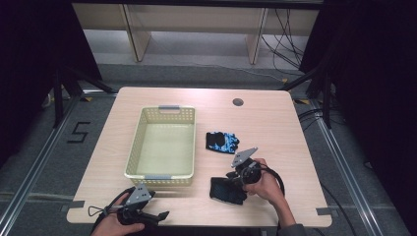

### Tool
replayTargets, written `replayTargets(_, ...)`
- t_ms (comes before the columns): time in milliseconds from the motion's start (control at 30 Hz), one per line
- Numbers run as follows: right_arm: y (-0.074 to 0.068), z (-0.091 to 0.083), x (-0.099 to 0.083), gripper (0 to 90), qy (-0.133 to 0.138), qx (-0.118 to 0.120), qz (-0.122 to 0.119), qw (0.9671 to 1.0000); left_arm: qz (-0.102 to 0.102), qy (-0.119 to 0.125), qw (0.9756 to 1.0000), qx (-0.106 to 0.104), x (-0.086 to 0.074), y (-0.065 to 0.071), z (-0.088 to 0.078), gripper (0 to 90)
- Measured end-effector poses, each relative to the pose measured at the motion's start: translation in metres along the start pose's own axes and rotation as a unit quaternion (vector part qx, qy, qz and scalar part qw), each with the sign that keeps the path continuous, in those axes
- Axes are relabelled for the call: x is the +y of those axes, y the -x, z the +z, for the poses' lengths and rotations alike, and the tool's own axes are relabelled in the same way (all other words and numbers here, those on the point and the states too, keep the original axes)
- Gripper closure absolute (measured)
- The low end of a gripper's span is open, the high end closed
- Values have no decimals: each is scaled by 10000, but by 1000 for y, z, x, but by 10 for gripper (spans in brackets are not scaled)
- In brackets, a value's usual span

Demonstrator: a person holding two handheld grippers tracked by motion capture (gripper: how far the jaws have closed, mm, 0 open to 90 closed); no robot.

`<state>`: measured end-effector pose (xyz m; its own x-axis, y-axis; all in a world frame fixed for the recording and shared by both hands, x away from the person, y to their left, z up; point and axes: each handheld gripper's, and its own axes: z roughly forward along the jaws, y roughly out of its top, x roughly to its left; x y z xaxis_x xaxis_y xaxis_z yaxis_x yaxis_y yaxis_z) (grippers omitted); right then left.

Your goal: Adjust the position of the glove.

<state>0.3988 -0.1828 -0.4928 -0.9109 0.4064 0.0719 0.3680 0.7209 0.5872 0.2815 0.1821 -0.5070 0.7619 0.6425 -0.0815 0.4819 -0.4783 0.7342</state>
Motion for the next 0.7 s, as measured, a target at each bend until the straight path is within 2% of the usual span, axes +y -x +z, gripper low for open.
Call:
replayTargets(33, 1, -3, 0, 613, 22, -108, 100, 9999, -96, 49, 9999, -26, 0, 1, 0, 160)
replayTargets(67, 1, -3, 0, 613, 22, -108, 100, 9999, -96, 49, 9999, -26, 0, 1, 0, 160)
replayTargets(100, 1, -7, 0, 555, 277, -363, 299, 9985, 20, 41, 10000, 17, 1, 0, 0, 160)
replayTargets(167, 1, -12, 2, 556, 275, -409, 373, 9981, 30, 35, 10000, -51, 1, 0, 0, 160)
replayTargets(200, 2, -15, 3, 556, 391, -533, 437, 9969, 24, 31, 10000, -39, 1, 0, 0, 160)
replayTargets(233, 6, -22, 9, 558, 534, -873, 380, 9940, 5, 3, 10000, 5, 0, 0, 1, 160)
replayTargets(267, 8, -23, 11, 558, 601, -1009, 351, 9925, 33, -1, 10000, -8, 0, 0, 1, 160)
replayTargets(300, 8, -23, 11, 558, 601, -1009, 351, 9925, 28, -12, 10000, -48, 0, -1, 0, 160)
replayTargets(333, 10, -25, 14, 561, 618, -1093, 360, 9914, -55, 20, 10000, -22, 0, 0, 0, 160)
replayTargets(367, 17, -23, 21, 578, 764, -1232, 334, 9889, -133, 42, 9999, -14, 0, 0, 0, 160)
replayTargets(400, 17, -23, 21, 578, 764, -1232, 334, 9889, -49, 33, 10000, 56, 0, -1, -1, 160)
replayTargets(433, 23, -18, 28, 583, 724, -1280, 390, 9884, -44, 90, 9999, 8, 1, -1, -1, 160)
replayTargets(467, 23, -18, 28, 583, 724, -1280, 390, 9884, -44, 90, 9999, 8, 1, -1, -1, 160)
replayTargets(500, 29, -10, 37, 593, 662, -1396, 131, 9879, 10, 43, 10000, 57, 1, -2, -1, 160)
replayTargets(633, 35, -3, 44, 612, 575, -1378, 173, 9886, -130, 80, 9999, 5, 0, -1, 0, 160)
replayTargets(700, 39, 1, 48, 626, 531, -1377, 159, 9889, 18, 9, 10000, 20, 0, -3, -1, 160)
